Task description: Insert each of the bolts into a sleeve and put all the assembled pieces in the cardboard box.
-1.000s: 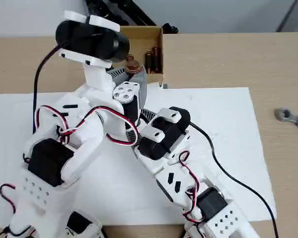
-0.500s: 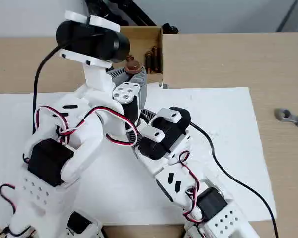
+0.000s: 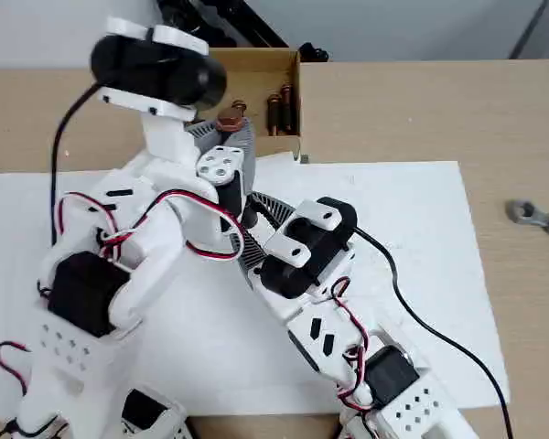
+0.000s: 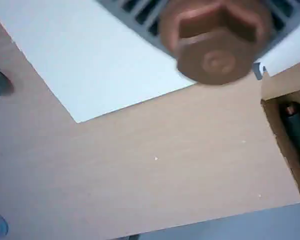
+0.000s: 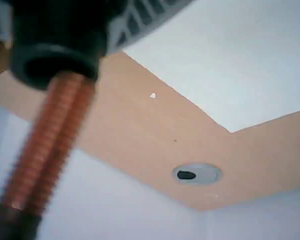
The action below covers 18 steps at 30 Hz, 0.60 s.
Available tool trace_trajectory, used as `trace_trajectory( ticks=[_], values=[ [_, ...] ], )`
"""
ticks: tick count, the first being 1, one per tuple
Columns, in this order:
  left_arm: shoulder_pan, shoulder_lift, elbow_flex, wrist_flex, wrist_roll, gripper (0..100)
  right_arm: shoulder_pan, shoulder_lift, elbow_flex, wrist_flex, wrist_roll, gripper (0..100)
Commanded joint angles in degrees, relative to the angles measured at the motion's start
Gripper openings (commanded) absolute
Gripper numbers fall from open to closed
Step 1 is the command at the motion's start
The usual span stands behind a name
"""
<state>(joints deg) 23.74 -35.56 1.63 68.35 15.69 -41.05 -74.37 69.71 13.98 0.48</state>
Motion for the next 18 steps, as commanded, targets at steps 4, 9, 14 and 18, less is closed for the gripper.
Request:
trace_trajectory(
  ticks=[4,9,14,18],
  values=[
    [-0.44,-0.44,-0.13,-3.34,0.00,1,-0.13,-0.40,-3.34,-1.36,0.44,0.5],
    [-0.18,0.00,0.22,-4.84,0.00,1,-0.13,-0.40,-3.34,-1.27,0.44,0.5],
    [-0.35,-0.35,0.22,-4.57,3.08,1,-0.13,-0.40,-3.34,-1.36,0.44,0.5],
    [-0.26,-0.44,2.07,-4.66,3.16,1,-0.13,-0.40,-3.34,-1.45,0.44,0.5]
  ],
)
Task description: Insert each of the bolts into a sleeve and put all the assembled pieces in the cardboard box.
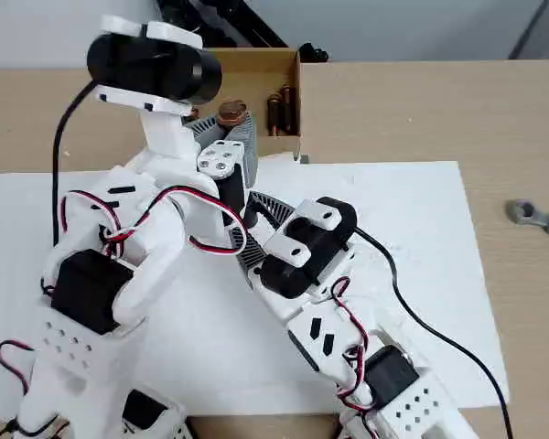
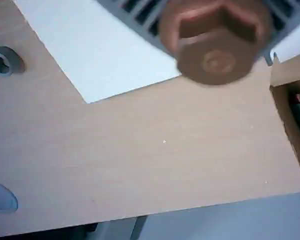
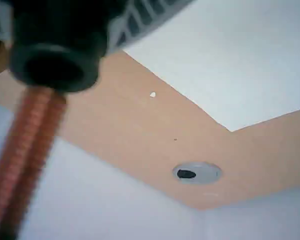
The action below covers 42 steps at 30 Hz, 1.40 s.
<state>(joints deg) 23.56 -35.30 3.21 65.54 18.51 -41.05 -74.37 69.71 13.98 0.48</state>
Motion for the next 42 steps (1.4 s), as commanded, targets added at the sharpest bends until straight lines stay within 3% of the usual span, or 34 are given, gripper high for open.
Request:
trace_trajectory(
  ticks=[1,15,22,42],
  values=[
    [0.00,-0.70,1.27,-1.93,0.35,1,-0.13,-0.40,-3.34,-1.45,0.44,0.5],
    [-0.26,-0.79,3.03,-1.85,0.44,1,-0.13,-0.40,-3.34,-1.63,0.44,0.5],
    [-0.53,-0.88,6.37,-2.55,5.54,1,1.80,-0.40,-3.43,-1.80,-3.52,0.5],
    [1.23,-0.18,6.37,-4.04,3.16,1,3.82,0.04,-5.19,-1.19,-5.71,0.5]
  ],
)
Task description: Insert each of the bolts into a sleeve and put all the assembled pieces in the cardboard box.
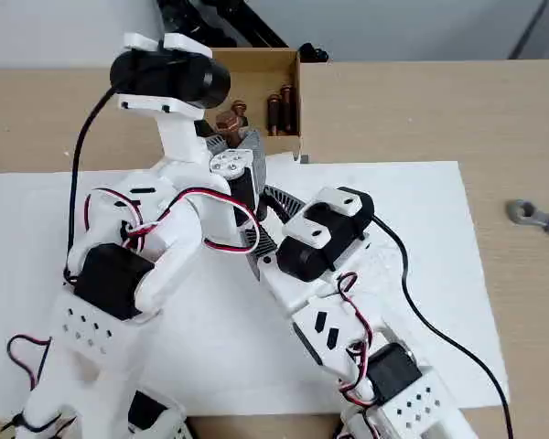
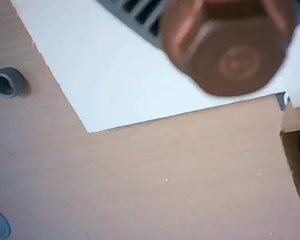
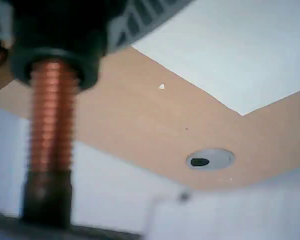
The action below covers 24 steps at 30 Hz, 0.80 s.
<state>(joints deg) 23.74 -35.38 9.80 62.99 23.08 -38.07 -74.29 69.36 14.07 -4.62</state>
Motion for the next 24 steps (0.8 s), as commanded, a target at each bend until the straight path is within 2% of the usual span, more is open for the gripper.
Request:
trace_trajectory(
  ticks=[1,5,16,18,21,24],
  values=[
    [1.76,-0.09,-0.22,-1.49,-2.11,1,0.84,-0.04,-4.84,-1.27,-0.62,0.5],
    [4.66,-0.09,-0.22,-1.41,-2.55,1,0.13,-0.13,-4.84,-1.27,-0.53,0.5],
    [3.34,-0.62,-0.31,-0.62,-4.04,1,-0.04,-0.04,-4.84,-1.27,-0.53,0.5],
    [3.43,-0.62,-0.48,1.58,-5.89,6,-0.04,-0.04,-4.84,-1.27,-0.53,0.5],
    [3.43,-0.62,-0.75,6.95,-2.99,16,0.04,-0.04,-4.84,-1.27,-0.53,0.5],
    [3.52,-0.18,-2.07,11.52,-2.46,18,0.04,-0.04,-4.84,-1.27,-0.53,0.5]
  ],
)
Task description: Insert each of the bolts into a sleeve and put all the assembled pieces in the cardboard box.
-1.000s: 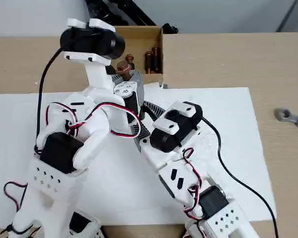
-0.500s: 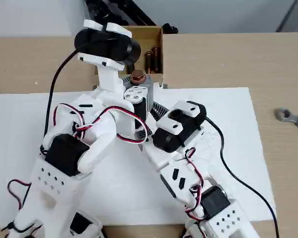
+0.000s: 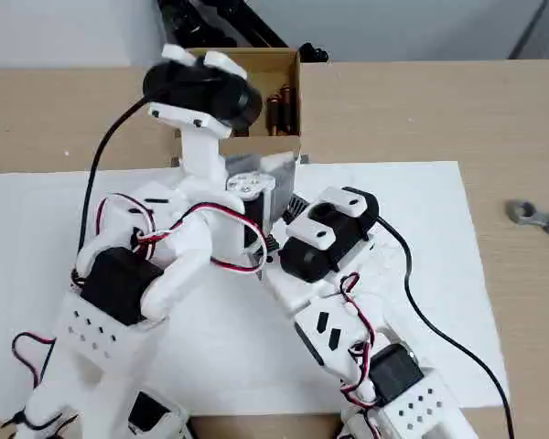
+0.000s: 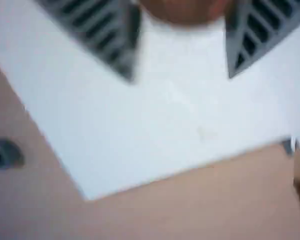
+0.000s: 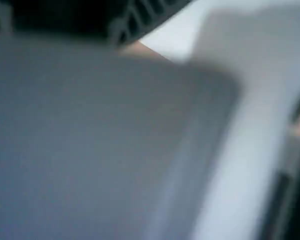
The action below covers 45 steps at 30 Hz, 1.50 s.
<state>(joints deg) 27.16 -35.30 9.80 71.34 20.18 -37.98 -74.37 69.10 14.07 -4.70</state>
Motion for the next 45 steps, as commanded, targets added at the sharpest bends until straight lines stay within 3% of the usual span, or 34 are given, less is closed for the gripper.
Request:
trace_trajectory(
  ticks=[1,6,10,15,18,25,32,45],
  values=[
    [0.00,-0.26,-2.42,3.78,0.44,19,-0.04,0.13,-4.57,-1.27,-0.53,0.4],
    [-2.64,-0.70,-5.05,4.22,-0.26,19,0.22,0.22,-5.27,-1.27,-1.76,0.4],
    [-8.35,-0.70,-9.89,4.22,-6.95,16,1.71,4.53,-11.08,1.63,-4.84,0.4],
    [-15.38,-0.70,-11.91,4.31,-17.67,1,4.26,18.51,-24.18,5.05,-7.30,0.4],
    [-19.34,-0.79,-12.09,7.12,-21.71,1,4.26,26.77,-31.12,4.62,-7.38,0.4],
    [-29.80,-0.79,-11.82,15.12,-24.70,1,5.85,44.53,-48.88,4.44,-7.30,0.4],
    [-37.98,-0.79,-11.82,20.48,-24.79,1,10.68,63.96,-63.56,-4.00,-7.21,0.4],
    [-40.00,-0.79,-11.82,24.18,-24.53,1,14.64,101.58,-87.56,-12.44,-7.12,0.4]
  ],
)
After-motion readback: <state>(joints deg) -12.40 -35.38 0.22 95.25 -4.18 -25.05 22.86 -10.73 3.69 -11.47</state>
